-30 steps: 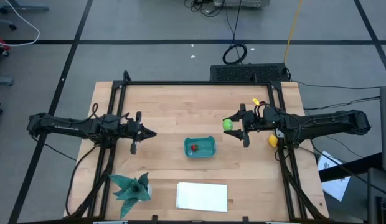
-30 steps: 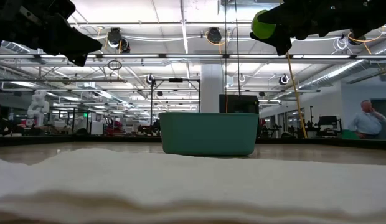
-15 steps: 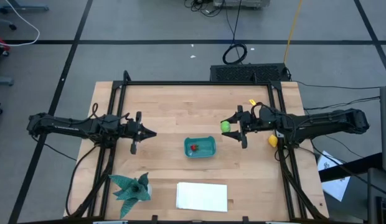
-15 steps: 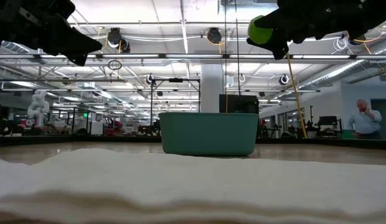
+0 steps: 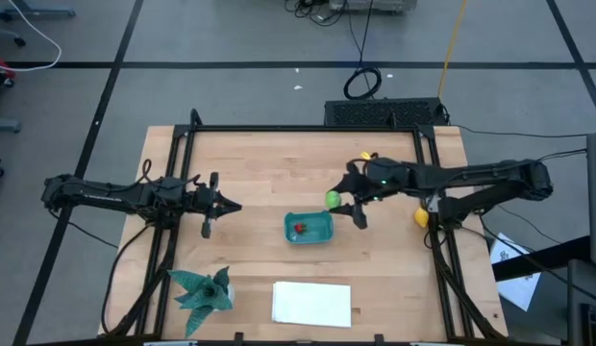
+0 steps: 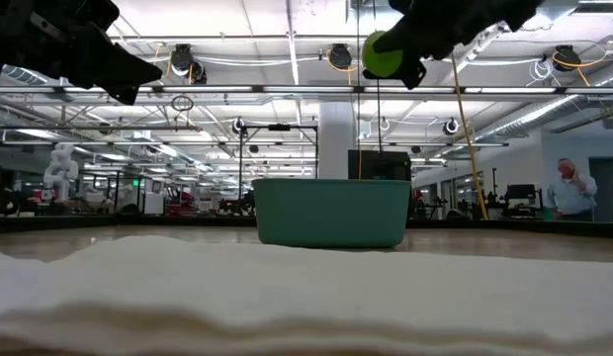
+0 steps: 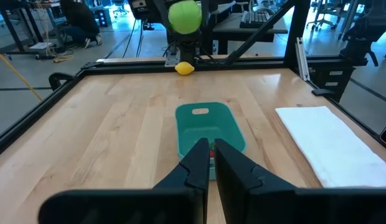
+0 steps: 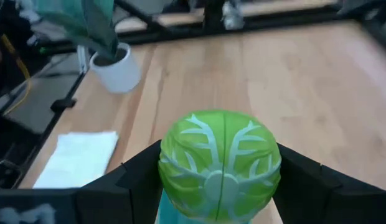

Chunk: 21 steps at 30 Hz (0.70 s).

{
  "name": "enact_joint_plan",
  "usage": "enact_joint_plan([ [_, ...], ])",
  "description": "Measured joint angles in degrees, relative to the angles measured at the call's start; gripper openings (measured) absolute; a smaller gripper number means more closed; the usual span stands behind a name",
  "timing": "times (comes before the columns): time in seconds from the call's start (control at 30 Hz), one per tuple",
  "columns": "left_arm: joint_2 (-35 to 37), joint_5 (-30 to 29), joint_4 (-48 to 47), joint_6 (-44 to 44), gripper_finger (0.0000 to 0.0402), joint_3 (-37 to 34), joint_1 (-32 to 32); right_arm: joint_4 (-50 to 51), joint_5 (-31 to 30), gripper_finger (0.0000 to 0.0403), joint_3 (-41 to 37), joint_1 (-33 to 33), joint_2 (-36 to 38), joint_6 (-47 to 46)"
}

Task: Pick and placing Produce into tupperware
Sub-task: Put the green cabbage into the blue bin

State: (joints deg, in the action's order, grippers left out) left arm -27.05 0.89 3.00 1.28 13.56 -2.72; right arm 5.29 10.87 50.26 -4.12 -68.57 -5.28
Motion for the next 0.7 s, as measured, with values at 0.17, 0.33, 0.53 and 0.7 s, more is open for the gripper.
enact_joint_plan([
  [0.17, 0.00, 0.00, -0.05, 0.00, 0.0026, 0.00, 0.01, 7.63, 4.29, 0.0235, 7.31, -0.77, -6.25, 0.05],
  [0.33, -0.01, 0.00, -0.10, 0.00, 0.0026, 0.00, 0.01, 14.75, 10.34, 0.0235, 13.71, -2.48, -11.58, 0.72],
  [0.53, 0.00, 0.00, -0.28, 0.00, 0.0026, 0.00, 0.01, 19.91, 13.58, 0.0235, 18.83, -3.90, -17.02, 2.58],
  [0.7, 0.00, 0.00, -0.29, 0.00, 0.0026, 0.00, 0.01, 22.63, 14.83, 0.0235, 21.64, -4.87, -20.93, 5.69],
])
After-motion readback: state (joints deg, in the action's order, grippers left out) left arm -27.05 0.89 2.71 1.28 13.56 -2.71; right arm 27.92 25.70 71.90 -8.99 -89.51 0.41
